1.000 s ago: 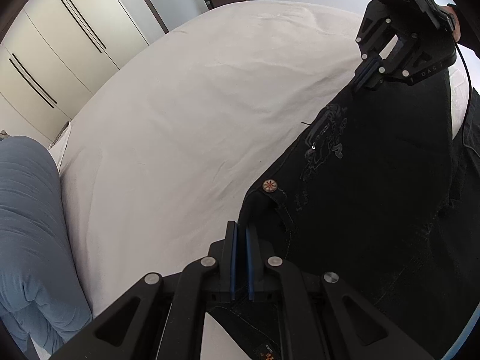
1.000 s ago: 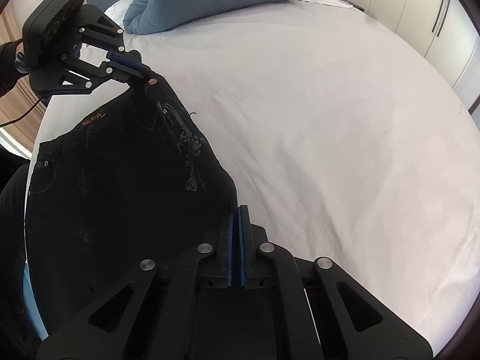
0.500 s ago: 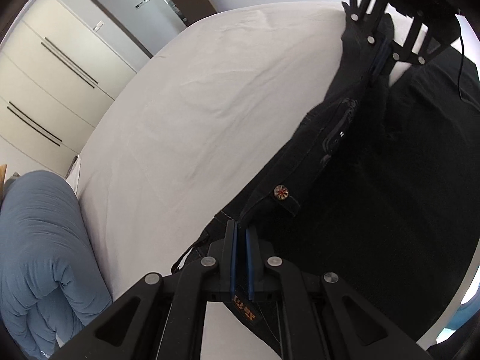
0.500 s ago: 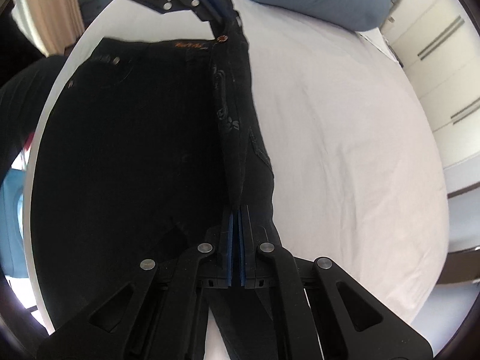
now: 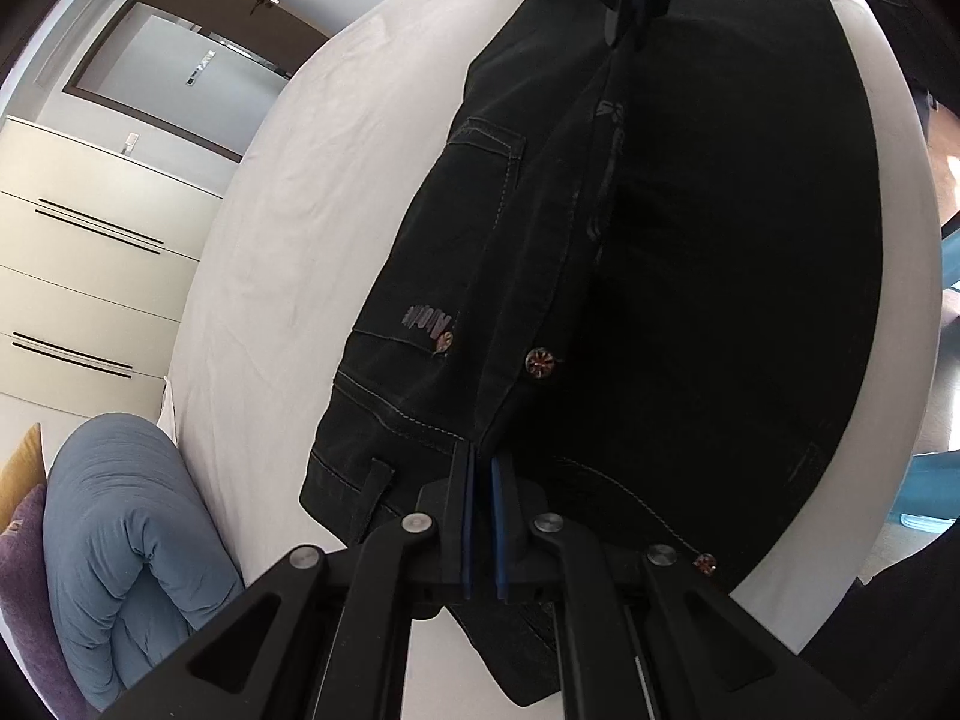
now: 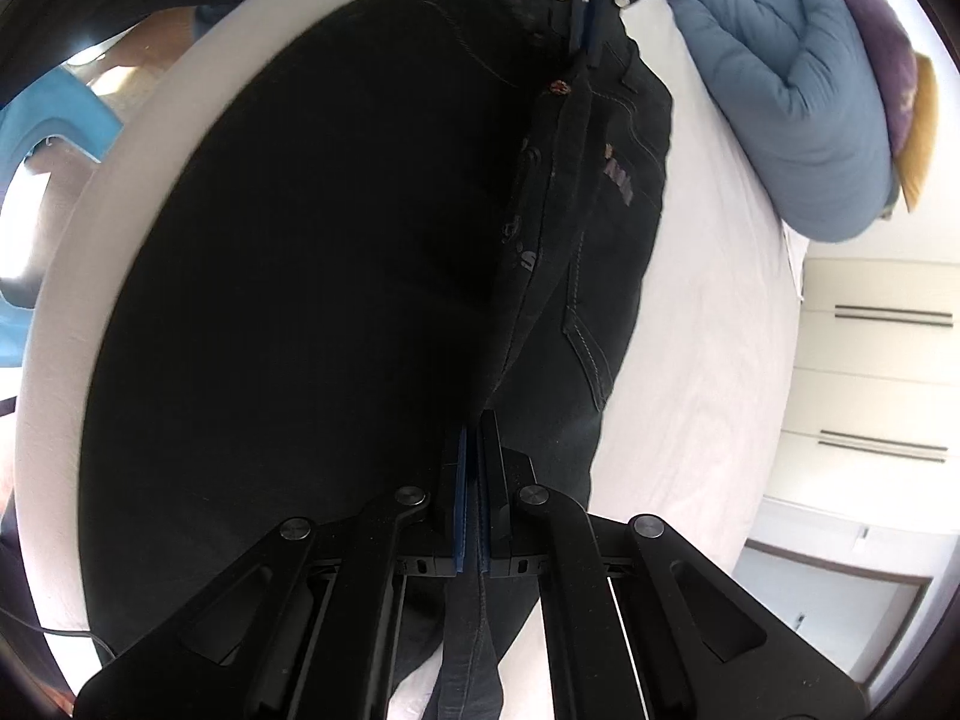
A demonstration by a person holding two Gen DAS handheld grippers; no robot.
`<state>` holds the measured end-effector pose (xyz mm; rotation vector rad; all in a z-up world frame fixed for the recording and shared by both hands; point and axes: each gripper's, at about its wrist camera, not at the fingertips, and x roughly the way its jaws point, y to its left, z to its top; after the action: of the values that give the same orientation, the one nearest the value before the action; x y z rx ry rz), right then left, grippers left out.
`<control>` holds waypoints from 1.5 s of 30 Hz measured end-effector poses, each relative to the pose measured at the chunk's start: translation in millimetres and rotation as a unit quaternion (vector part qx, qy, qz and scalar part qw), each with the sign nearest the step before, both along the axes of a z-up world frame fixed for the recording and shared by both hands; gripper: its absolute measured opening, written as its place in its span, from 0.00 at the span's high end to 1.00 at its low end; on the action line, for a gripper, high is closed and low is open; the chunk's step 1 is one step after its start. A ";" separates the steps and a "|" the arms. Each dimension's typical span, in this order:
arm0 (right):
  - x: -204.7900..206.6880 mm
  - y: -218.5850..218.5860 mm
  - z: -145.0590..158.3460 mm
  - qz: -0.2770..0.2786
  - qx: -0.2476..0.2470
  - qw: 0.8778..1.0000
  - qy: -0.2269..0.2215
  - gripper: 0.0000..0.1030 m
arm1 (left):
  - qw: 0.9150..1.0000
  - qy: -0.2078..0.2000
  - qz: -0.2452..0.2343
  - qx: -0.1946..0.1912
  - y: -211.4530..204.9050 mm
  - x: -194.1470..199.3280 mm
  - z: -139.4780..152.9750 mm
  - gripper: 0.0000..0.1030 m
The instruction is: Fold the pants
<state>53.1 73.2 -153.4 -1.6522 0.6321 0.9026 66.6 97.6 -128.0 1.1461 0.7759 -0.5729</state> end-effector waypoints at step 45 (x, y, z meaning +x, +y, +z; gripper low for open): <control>-56.2 -18.4 -22.4 -0.001 0.023 1.000 0.010 0.98 | 0.996 0.007 -0.048 0.069 27.4 -40.5 -40.9 0.96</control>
<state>-3.2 54.7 -175.8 -1.6034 0.6224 0.9269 26.1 125.1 -168.9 1.3138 0.7844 -0.6148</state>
